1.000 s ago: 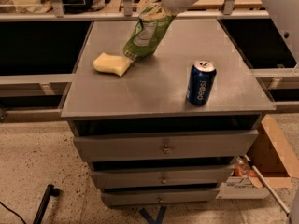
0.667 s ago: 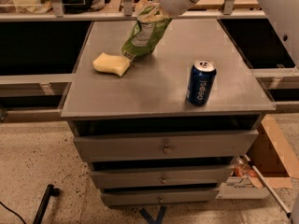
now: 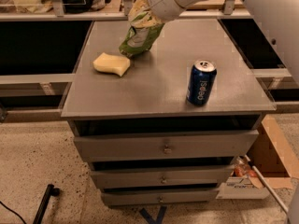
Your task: Move green rice chip bag near sponge
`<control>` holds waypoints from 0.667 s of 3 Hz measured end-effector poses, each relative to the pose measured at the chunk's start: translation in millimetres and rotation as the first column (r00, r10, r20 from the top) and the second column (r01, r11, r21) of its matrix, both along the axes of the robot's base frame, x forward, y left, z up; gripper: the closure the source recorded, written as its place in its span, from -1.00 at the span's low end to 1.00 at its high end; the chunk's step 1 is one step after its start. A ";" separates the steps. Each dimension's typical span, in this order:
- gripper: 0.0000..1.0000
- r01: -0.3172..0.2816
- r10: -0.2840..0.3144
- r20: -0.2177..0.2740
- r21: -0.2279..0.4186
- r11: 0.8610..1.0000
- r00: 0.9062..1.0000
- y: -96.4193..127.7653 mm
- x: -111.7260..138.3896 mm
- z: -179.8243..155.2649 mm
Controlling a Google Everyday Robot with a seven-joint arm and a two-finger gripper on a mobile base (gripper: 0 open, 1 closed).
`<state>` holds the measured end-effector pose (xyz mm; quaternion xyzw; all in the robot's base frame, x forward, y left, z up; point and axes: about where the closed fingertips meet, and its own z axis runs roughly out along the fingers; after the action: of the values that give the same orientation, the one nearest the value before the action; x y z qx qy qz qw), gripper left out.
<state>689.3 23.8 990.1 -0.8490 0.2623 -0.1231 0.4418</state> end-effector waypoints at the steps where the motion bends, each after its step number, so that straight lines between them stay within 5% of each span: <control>1: 1.00 -0.002 0.001 -0.010 -0.010 1.000 1.000 10.7 7.4 -12.0; 2: 1.00 -0.023 0.023 -0.019 -0.013 1.000 1.000 21.3 8.7 -19.7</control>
Offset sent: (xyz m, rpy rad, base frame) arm 0.0107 0.0291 -0.0255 -0.0173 0.0238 0.0402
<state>698.0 45.1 970.4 -0.8561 0.2560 -0.1117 0.4349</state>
